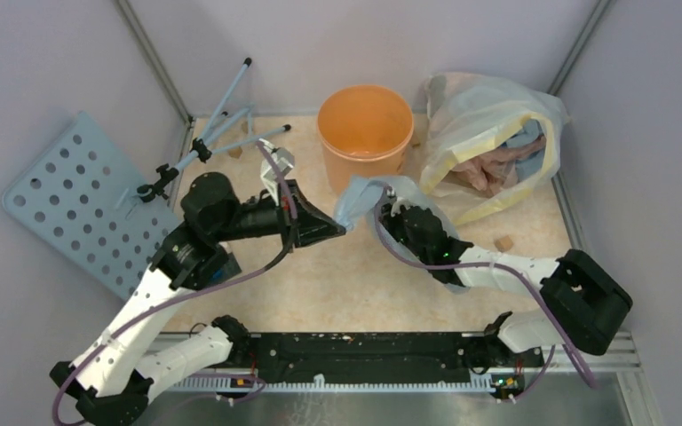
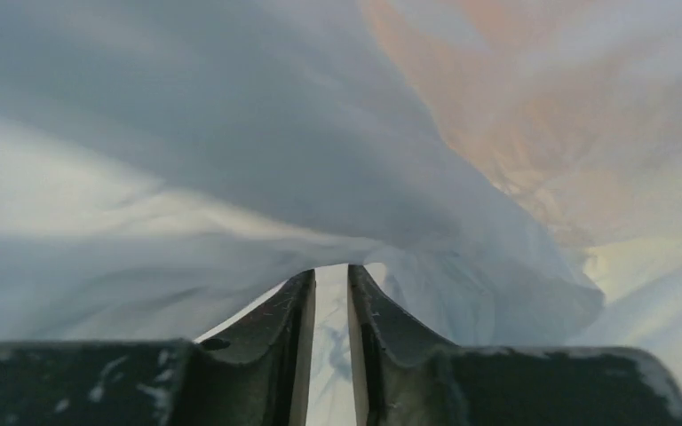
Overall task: Put the trash bags into the trash bin
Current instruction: Unfold the trash bag at the center of the board.
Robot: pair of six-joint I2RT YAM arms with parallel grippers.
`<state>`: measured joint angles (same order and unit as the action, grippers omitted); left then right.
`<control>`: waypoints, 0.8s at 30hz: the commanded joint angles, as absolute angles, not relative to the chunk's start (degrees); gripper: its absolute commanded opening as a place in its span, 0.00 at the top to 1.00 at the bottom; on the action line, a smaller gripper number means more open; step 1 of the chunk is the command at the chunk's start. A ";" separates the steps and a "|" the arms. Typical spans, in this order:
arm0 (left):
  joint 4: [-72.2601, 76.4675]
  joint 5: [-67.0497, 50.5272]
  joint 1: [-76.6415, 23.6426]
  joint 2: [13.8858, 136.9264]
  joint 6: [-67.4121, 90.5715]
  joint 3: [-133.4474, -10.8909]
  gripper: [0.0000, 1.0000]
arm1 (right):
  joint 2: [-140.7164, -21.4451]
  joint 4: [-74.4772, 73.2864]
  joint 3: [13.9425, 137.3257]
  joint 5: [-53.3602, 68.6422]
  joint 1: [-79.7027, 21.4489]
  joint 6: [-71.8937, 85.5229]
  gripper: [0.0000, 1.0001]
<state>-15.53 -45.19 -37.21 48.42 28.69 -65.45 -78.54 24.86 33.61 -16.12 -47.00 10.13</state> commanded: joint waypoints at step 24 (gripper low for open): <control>-29.76 -28.78 -37.22 45.45 18.96 -63.29 1.00 | -61.83 9.84 37.30 -20.60 -45.18 10.89 0.52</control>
